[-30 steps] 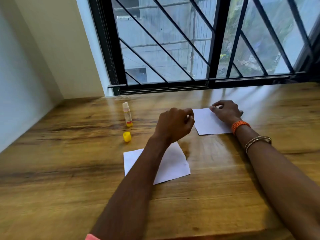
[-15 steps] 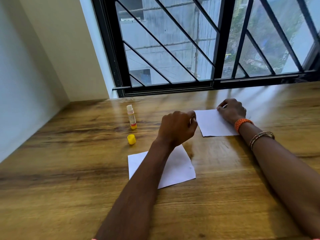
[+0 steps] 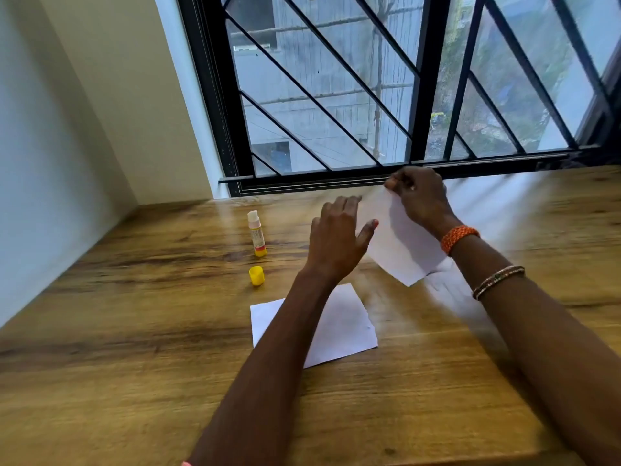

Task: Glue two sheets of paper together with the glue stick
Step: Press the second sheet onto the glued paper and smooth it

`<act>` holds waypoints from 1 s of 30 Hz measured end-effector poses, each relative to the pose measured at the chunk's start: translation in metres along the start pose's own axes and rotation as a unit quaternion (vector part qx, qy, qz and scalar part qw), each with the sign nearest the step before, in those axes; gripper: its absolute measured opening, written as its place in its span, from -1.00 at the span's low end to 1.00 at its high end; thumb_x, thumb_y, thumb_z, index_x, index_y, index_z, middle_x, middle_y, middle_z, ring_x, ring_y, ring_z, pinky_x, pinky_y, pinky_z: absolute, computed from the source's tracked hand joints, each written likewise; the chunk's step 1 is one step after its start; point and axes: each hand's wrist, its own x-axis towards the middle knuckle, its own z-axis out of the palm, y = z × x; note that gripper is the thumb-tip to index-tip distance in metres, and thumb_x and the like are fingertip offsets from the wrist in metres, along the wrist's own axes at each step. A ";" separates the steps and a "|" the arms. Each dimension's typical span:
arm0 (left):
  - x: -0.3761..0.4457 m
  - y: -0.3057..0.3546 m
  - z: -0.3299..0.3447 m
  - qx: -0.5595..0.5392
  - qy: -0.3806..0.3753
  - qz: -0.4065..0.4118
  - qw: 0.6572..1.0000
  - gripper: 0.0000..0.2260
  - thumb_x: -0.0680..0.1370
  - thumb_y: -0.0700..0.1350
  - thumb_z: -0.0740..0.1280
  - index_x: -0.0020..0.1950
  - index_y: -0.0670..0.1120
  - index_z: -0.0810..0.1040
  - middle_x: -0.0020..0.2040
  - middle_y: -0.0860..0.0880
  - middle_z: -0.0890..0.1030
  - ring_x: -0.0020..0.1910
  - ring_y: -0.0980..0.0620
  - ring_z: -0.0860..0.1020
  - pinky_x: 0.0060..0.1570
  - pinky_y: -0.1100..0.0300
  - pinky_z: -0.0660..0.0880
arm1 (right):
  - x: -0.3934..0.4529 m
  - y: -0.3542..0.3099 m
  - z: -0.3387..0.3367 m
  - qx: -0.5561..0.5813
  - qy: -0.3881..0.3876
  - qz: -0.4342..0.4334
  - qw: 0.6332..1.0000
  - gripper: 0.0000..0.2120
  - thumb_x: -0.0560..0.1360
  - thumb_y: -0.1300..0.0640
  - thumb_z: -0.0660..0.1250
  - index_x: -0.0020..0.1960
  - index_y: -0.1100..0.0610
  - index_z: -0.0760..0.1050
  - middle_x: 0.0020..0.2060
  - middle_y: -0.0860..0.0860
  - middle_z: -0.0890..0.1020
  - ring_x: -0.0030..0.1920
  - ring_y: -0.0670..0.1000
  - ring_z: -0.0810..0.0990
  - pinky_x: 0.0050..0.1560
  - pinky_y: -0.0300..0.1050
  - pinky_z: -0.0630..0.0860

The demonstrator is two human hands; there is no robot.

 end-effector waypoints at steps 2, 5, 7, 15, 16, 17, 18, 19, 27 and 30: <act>0.000 0.001 -0.009 -0.033 0.024 -0.033 0.999 -0.57 0.55 0.12 0.21 0.36 -0.05 0.38 0.26 -0.07 0.52 0.24 -0.08 0.46 0.15 -0.04 0.44 | -0.003 -0.030 -0.005 0.017 -0.030 -0.067 0.997 -0.89 0.51 0.19 0.34 -0.04 0.16 0.63 -0.10 0.04 0.69 -0.05 -0.04 0.61 0.14 0.15 0.49; -0.003 -0.002 -0.027 -0.130 0.082 -0.081 0.985 -0.64 0.50 0.19 0.23 0.15 -0.01 0.53 0.00 -0.04 0.67 -0.02 -0.07 0.61 -0.11 0.05 0.51 | -0.013 -0.069 -0.007 0.054 -0.078 -0.140 0.986 -0.90 0.48 0.18 0.36 -0.11 0.15 0.65 -0.20 -0.03 0.67 -0.12 -0.08 0.62 0.06 0.10 0.53; -0.010 -0.002 -0.041 -0.183 0.125 -0.072 0.972 -0.68 0.51 0.15 0.22 -0.15 -0.08 0.59 -0.32 -0.04 0.60 -0.30 -0.02 0.56 -0.33 0.14 0.36 | -0.019 -0.087 -0.005 0.051 -0.105 -0.171 0.978 -0.87 0.49 0.16 0.32 -0.16 0.12 0.64 -0.22 -0.06 0.67 -0.12 -0.08 0.64 0.06 0.15 0.52; -0.052 -0.011 -0.076 -0.374 0.236 -0.248 0.862 -0.73 0.56 -0.04 0.28 -0.32 -0.08 0.52 -0.35 -0.08 0.51 -0.35 0.05 0.43 -0.32 0.12 0.42 | -0.065 -0.099 -0.013 0.032 -0.077 0.021 0.996 -0.64 0.55 -0.15 0.19 -0.06 0.13 0.54 -0.13 0.07 0.62 -0.04 0.09 0.55 -0.06 -0.09 0.40; -0.057 -0.012 -0.079 -0.383 0.245 -0.263 0.851 -0.75 0.57 -0.06 0.27 -0.30 -0.08 0.51 -0.35 -0.02 0.49 -0.36 0.09 0.41 -0.33 0.19 0.39 | -0.076 -0.092 -0.014 0.069 -0.096 0.089 0.989 -0.56 0.52 -0.18 0.23 0.06 0.21 0.52 -0.01 0.12 0.60 0.04 0.10 0.55 0.02 -0.05 0.45; -0.062 -0.014 -0.081 -0.390 0.255 -0.274 0.842 -0.80 0.57 -0.07 0.27 -0.23 -0.09 0.54 -0.30 0.00 0.52 -0.32 0.11 0.44 -0.31 0.26 0.40 | -0.088 -0.087 -0.015 0.129 -0.123 0.152 0.972 -0.52 0.50 -0.18 0.27 0.08 0.25 0.50 0.01 0.15 0.59 0.04 0.11 0.56 0.04 0.01 0.51; -0.067 -0.016 -0.082 -0.397 0.258 -0.282 0.834 -0.84 0.57 -0.08 0.27 -0.11 -0.12 0.58 -0.20 -0.02 0.58 -0.24 0.08 0.50 -0.26 0.26 0.45 | -0.101 -0.082 -0.015 0.187 -0.151 0.204 0.949 -0.56 0.50 -0.14 0.29 0.02 0.26 0.49 -0.03 0.15 0.58 -0.01 0.10 0.57 -0.01 0.03 0.56; -0.072 -0.018 -0.083 -0.399 0.256 -0.287 0.832 -0.84 0.57 -0.08 0.27 0.00 -0.14 0.59 -0.11 -0.06 0.62 -0.17 0.02 0.56 -0.21 0.18 0.52 | -0.111 -0.079 -0.014 0.233 -0.178 0.246 0.924 -0.63 0.50 -0.09 0.32 -0.03 0.24 0.50 -0.07 0.14 0.59 -0.07 0.08 0.58 -0.07 0.00 0.60; -0.095 -0.045 -0.085 -0.273 0.234 -0.305 0.882 -0.65 0.56 -0.07 0.24 -0.43 -0.09 0.38 -0.48 -0.13 0.37 -0.43 0.03 0.29 -0.28 0.16 0.27 | -0.134 -0.081 -0.013 0.277 -0.217 0.304 0.885 -0.84 0.46 0.15 0.41 -0.10 0.24 0.53 -0.07 0.18 0.66 -0.08 0.11 0.66 -0.13 -0.06 0.63; -0.100 -0.048 -0.085 -0.237 0.214 -0.327 0.889 -0.57 0.57 -0.08 0.22 -0.50 -0.09 0.24 -0.50 -0.03 0.29 -0.45 0.00 0.25 -0.32 0.15 0.24 | -0.135 -0.083 -0.013 0.248 -0.216 0.305 0.894 -0.86 0.43 0.18 0.44 -0.16 0.24 0.53 -0.13 0.15 0.64 -0.12 0.08 0.64 -0.21 -0.11 0.63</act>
